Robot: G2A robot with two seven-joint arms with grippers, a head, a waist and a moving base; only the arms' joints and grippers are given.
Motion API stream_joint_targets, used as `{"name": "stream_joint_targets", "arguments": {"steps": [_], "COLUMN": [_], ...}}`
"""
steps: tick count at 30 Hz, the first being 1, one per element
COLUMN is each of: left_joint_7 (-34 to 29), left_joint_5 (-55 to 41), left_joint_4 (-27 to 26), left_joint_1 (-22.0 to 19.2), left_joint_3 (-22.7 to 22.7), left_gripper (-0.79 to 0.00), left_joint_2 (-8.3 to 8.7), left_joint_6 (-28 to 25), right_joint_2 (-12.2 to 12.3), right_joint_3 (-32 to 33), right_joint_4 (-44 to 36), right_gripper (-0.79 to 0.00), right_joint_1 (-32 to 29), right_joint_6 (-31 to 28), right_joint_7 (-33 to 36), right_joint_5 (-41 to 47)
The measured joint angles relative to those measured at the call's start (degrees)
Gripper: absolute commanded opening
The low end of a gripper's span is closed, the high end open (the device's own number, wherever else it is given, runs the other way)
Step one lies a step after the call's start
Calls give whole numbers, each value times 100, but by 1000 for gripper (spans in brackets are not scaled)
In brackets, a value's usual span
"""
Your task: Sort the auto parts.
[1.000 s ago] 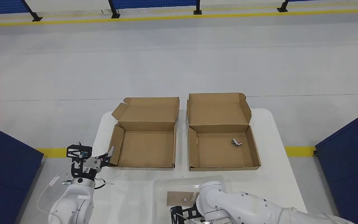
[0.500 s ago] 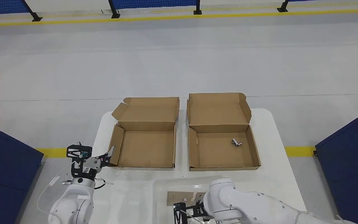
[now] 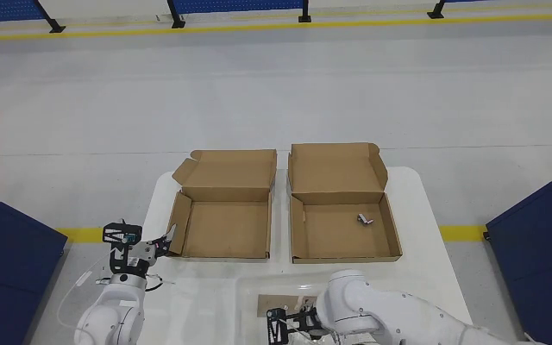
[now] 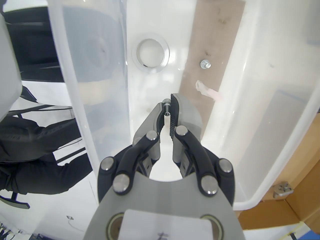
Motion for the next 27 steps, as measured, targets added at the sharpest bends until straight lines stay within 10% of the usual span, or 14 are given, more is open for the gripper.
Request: {"name": "stream_joint_targets", "arguments": {"steps": [16,27], "left_joint_7": [0,0], "left_joint_5": [0,0], "left_joint_4": [0,0], "left_joint_1": [0,0], "left_joint_3": [0,0], "left_gripper": [0,0], "left_joint_2": [0,0], "left_joint_6": [0,0], "right_joint_2": [1330,1532], "right_joint_3": [2633,3012], "right_joint_4": [83,126], "right_gripper": [-785,-785], "right_joint_1": [-1677,-2039], "right_joint_6": [-2650,-2683], "right_joint_7": [-2444,-2908], "right_joint_5": [1256,1562]}}
